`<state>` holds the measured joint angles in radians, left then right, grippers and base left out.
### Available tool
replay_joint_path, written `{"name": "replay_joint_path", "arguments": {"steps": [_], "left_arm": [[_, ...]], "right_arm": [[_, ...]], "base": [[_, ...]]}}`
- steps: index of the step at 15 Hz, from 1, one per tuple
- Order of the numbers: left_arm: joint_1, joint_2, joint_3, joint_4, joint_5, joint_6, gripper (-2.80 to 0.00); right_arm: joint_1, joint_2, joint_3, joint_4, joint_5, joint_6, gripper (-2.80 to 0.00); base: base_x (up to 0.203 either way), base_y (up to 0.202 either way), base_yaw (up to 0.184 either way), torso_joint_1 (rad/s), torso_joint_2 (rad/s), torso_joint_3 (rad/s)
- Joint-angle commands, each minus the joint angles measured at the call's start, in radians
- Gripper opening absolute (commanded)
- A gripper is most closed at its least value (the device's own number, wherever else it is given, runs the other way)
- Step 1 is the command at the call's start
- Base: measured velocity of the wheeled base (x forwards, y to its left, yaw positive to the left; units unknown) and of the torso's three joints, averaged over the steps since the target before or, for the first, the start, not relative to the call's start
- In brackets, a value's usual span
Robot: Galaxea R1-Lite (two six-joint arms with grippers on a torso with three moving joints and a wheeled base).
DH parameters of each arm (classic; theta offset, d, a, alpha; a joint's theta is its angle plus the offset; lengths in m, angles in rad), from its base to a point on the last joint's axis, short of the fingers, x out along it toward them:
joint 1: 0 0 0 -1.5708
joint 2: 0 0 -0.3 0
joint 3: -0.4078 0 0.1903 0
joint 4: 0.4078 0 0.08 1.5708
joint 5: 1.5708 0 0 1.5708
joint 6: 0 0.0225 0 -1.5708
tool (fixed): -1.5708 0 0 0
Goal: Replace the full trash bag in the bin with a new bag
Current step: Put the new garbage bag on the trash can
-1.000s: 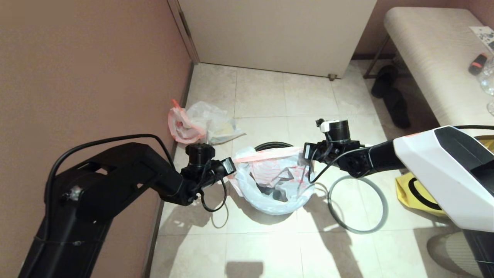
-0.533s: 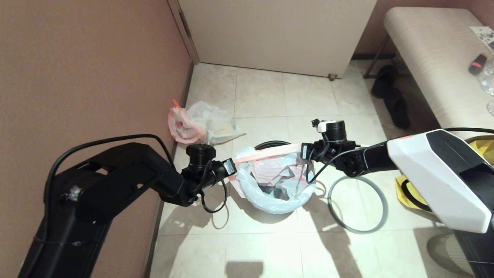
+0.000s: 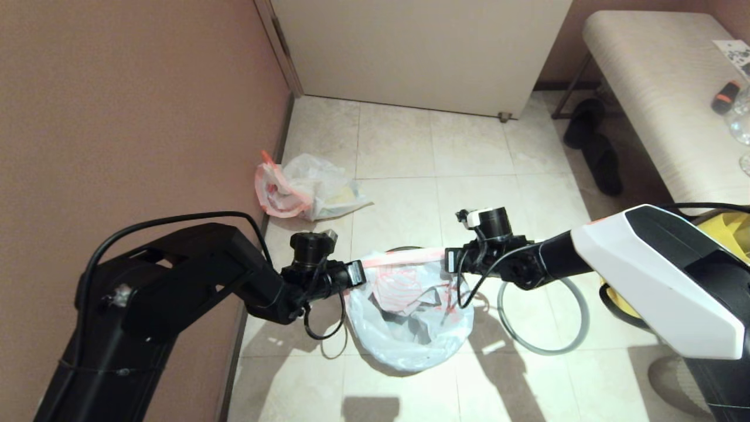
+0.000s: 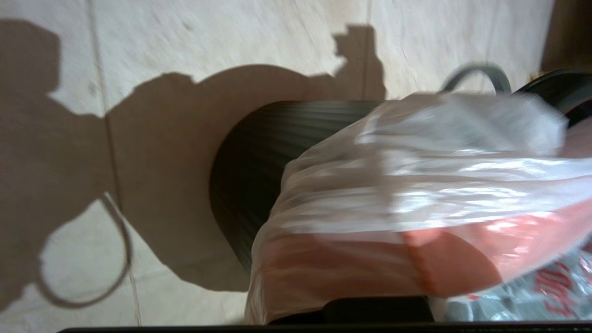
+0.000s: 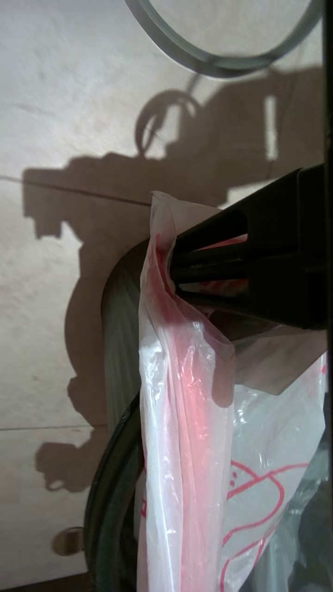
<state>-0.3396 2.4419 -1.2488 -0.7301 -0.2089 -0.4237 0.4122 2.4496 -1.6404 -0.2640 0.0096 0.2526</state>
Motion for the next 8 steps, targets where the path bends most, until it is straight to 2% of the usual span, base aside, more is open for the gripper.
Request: {"name": "replay_joint_path", "arguments": {"steps": [1,3,5,8], "left_arm": [[0.002,-0.045,0.072,0.005,-0.057,0.017,-2.80],[0.004,-0.099,0.170,0.011,-0.106,0.047,-2.80],[0.035,-0.119,0.193,0.012,-0.185,0.078,-2.80],[0.040,-0.115,0.187,0.009,-0.198,0.080,-2.80]], "right_arm": [[0.003,-0.068,0.117,-0.001,0.031,-0.001,-2.80],[0.004,-0.134,0.264,-0.004,0.056,-0.012,-2.80],[0.003,-0.196,0.368,-0.008,0.069,-0.026,-2.80],[-0.003,-0.215,0.374,-0.016,0.100,-0.029,-2.80]], "base": [[0.000,0.000,0.000,0.000,0.00,0.000],[0.000,0.000,0.000,0.000,0.00,0.000],[0.000,0.000,0.000,0.000,0.00,0.000],[0.000,0.000,0.000,0.000,0.00,0.000]]}}
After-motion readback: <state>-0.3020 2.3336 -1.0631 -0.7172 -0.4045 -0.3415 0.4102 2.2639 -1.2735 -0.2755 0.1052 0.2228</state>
